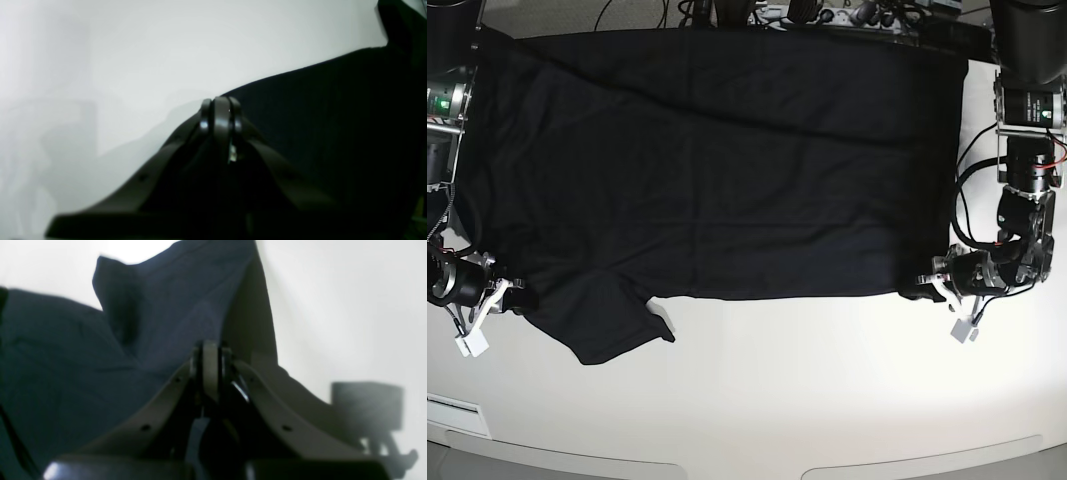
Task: Fold the T-shirt properly
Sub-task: 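Lift the hem with both grippers and fold it over toward the collar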
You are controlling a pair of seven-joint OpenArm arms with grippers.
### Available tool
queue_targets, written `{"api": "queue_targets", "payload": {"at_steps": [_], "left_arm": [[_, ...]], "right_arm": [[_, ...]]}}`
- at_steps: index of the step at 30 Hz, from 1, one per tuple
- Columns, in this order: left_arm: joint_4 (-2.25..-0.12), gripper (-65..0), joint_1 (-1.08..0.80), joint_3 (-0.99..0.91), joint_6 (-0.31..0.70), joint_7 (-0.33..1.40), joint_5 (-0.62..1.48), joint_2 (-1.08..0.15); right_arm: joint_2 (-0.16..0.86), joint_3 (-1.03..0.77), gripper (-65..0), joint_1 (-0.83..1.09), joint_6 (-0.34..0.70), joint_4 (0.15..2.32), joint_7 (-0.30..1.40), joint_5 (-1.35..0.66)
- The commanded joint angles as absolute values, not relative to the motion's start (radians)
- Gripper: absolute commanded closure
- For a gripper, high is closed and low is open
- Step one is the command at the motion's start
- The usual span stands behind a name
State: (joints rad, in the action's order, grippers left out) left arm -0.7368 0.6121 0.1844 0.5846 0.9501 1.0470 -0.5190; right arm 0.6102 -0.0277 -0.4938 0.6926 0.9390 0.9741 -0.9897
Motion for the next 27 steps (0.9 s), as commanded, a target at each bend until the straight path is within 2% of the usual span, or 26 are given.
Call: {"api": "queue_targets", "payload": {"at_steps": [1, 14, 22, 27], "left_arm": [[-0.749, 0.0, 0.656, 0.181, 0.585, 0.971, 1.055, -0.538], [-0.941, 0.0, 0.657, 0.181, 0.631, 1.177, 1.095, -0.552], [-1.014, 0.0, 0.654, 0.181, 0.636, 1.204, 1.149, -0.613], [-1.024, 0.0, 0.599, 0.183, 0.651, 1.242, 1.238, -0.641]], "right_arm": [[0.648, -0.031, 0.0, -0.523, 0.698, 0.970, 0.955, -1.005], [0.798, -0.025, 0.0, -0.275, 0.698, 1.316, 0.962, -1.024], [0.894, -0.025, 0.0, -0.225, 0.698, 1.333, 0.965, -1.056], [0.900, -0.025, 0.0, -0.224, 0.698, 1.333, 1.027, -1.123]]}}
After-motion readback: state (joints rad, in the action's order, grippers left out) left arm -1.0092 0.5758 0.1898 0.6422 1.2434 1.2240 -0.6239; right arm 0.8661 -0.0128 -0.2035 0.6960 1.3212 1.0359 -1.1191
